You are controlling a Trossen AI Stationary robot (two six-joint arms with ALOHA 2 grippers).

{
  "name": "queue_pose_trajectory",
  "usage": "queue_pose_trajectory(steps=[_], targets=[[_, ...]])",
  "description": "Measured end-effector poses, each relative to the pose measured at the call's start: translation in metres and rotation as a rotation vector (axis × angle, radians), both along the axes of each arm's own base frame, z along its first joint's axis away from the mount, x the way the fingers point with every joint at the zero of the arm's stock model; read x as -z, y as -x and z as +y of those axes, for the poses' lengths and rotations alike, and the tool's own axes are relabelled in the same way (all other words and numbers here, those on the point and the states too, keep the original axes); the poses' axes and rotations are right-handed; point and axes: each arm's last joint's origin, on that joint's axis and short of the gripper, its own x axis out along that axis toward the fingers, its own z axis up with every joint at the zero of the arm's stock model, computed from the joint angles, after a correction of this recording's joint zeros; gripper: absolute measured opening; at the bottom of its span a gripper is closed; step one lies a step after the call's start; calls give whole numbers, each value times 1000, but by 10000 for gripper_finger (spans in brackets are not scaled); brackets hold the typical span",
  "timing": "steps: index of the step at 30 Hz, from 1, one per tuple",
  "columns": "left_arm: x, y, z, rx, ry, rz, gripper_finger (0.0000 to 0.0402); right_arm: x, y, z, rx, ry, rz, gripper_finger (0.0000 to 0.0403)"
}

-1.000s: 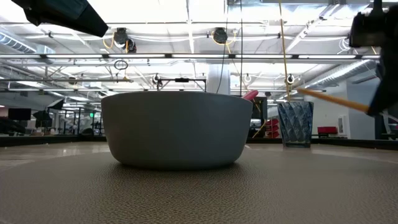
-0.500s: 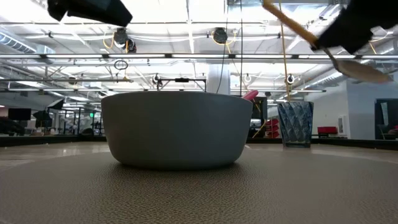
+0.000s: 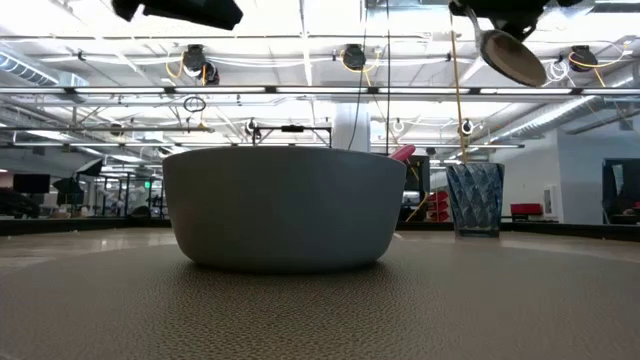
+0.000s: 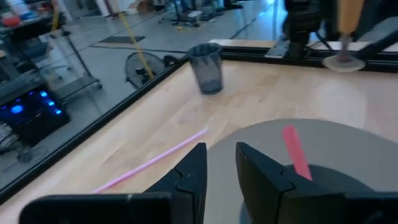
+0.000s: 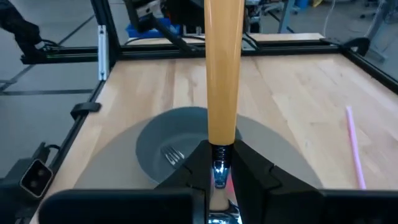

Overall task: Pick & Place Utensil
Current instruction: Put the yellow spoon into the blue bowl on the brown placemat

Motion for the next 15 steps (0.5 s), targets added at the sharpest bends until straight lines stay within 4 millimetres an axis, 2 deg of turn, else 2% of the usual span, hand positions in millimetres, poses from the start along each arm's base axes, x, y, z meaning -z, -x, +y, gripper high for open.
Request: queue_pose_trajectory(steps=[4,7,11,15], targets=[[-3,-12,3,85,-8,0,90,-3,-4,-3,-14,5,-21,37],[1,-21,8,214,-10,-26,96,-3,-5,-5,-13,15,-23,35],[9,-27,18,434,-15,-115,119,-3,-5,-5,-16,21,-28,36],[14,-29,33,515,-8,-229,149,-4,-5,-4,-37,10,-35,39]])
